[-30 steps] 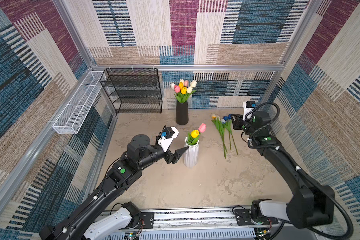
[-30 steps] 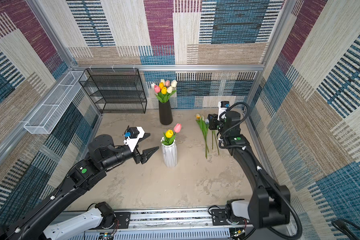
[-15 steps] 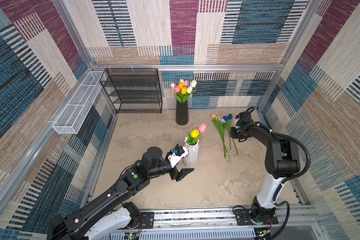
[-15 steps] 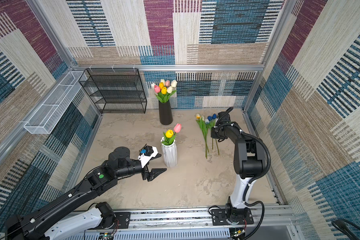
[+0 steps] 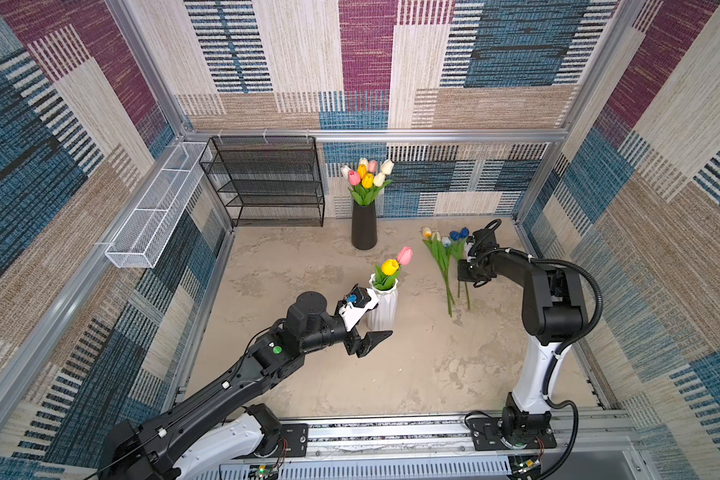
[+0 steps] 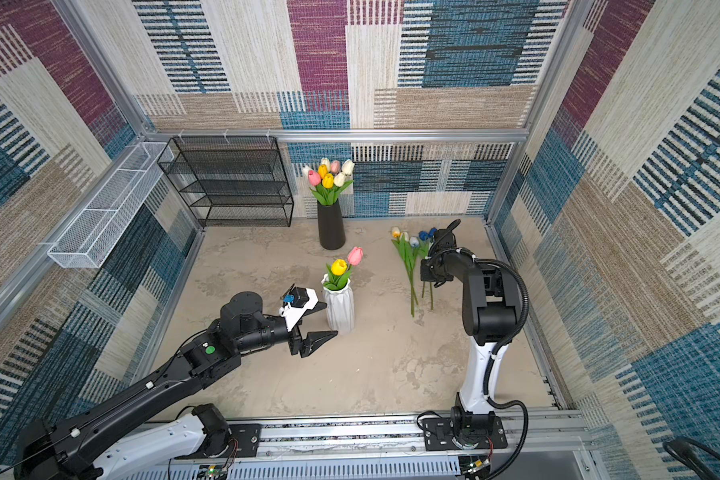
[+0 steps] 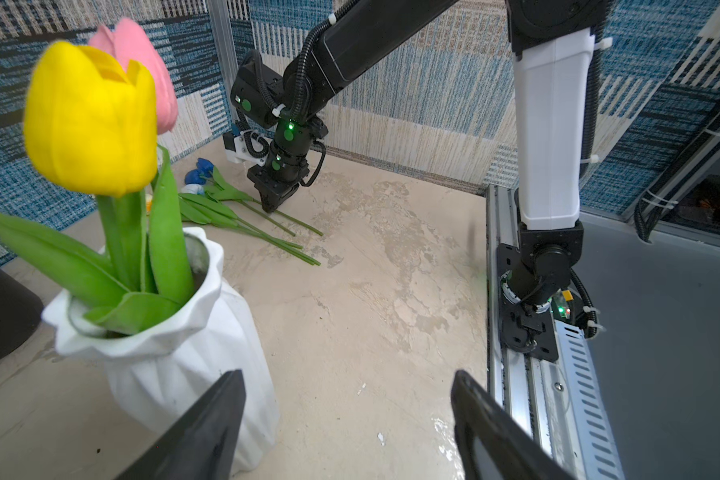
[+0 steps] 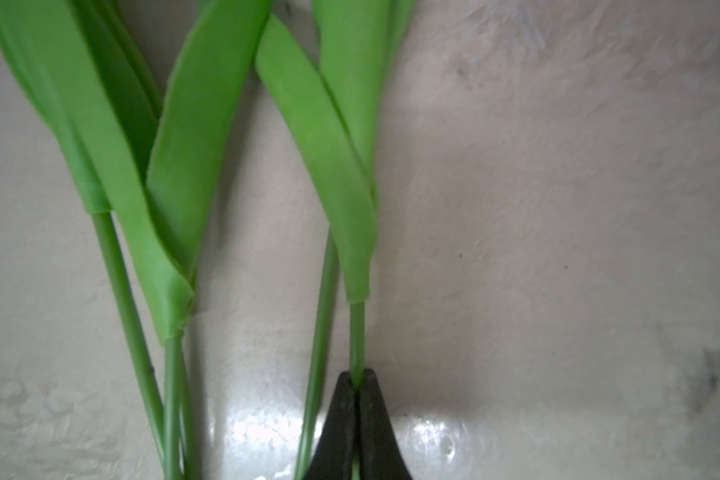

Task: Arrange the flowers into the vase
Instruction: 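Grasp the blue tulip stem with the right gripper and lift it, then carry the blue tulip over the white vase with the right gripper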

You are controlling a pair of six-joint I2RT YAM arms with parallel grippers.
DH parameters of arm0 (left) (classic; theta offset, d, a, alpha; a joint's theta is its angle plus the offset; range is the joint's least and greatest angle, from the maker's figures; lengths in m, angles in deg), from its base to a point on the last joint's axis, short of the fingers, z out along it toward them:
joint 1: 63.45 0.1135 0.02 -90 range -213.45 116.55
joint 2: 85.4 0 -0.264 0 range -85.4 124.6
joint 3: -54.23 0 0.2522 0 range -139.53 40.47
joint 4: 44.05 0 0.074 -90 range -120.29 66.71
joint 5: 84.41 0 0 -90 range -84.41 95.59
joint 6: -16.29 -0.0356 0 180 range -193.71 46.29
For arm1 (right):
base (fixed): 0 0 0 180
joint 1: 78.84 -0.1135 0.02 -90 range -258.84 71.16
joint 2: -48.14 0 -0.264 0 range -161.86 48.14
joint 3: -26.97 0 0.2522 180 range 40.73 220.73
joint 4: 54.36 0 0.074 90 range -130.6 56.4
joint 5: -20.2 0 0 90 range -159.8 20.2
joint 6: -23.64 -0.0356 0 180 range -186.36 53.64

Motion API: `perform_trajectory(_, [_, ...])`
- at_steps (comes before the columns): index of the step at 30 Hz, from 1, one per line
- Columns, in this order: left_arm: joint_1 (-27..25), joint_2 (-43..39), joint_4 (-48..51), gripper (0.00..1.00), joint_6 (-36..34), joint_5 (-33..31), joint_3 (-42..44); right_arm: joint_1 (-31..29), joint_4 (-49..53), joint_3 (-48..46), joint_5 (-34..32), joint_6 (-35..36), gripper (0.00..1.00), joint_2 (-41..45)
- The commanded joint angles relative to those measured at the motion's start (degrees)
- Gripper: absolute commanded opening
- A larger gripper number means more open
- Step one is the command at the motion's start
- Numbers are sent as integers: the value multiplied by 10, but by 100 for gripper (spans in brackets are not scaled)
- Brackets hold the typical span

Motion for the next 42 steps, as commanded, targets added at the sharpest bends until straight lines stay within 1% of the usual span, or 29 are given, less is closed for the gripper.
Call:
perform_trajectory(1, [0,-15,-38,81,12,-21,6,0,-7,-6,5,6,0,20])
perform_trajectory(5, [0,-34,-52,81,17,-40,14,-1,-9,-18,27,1,0,73])
perform_trajectory(11, [0,-53,-57,81,17,-57,9,-1,-7,-38,80,-25,0,197])
perform_trajectory(14, [2,-57,-66,81,24,-80,-4,-1,-33,-58,123,-42,0,277])
perform_trajectory(17, [10,-52,-82,81,31,-90,-13,-1,-89,-93,195,-60,0,372])
perform_trajectory(19, [22,-46,-87,81,41,-99,-20,-1,-158,-132,259,-83,0,443])
perform_trajectory(20, [32,-42,-88,81,48,-98,-21,-1,-215,-162,299,-106,0,487])
perform_trajectory(22, [56,-32,-92,82,65,-89,-20,-5,-354,-229,365,-164,0,551])
perform_trajectory(24, [93,-19,-88,81,90,-60,-21,-23,-523,-305,399,-231,0,603])
perform_trajectory(26, [124,-10,-87,81,118,-39,-22,-66,-682,-368,393,-263,0,637])
perform_trajectory(28, [140,-10,-85,81,127,-31,-20,-131,-754,-396,353,-240,0,652])
perform_trajectory(30, [143,-13,-73,81,127,-44,-19,-194,-799,-402,326,-212,0,639])
perform_trajectory(33, [143,-14,-57,79,122,-53,-20,-246,-864,-407,309,-200,0,592])
perform_trajectory(35, [143,-13,-46,78,121,-51,-22,-267,-899,-410,291,-190,0,564])
perform_trajectory(38, [143,-11,-37,77,121,-44,-25,-295,-913,-398,263,-154,0,525])
perform_trajectory(42, [143,-15,-40,77,123,-42,-20,-310,-947,-389,238,-136,0,477])
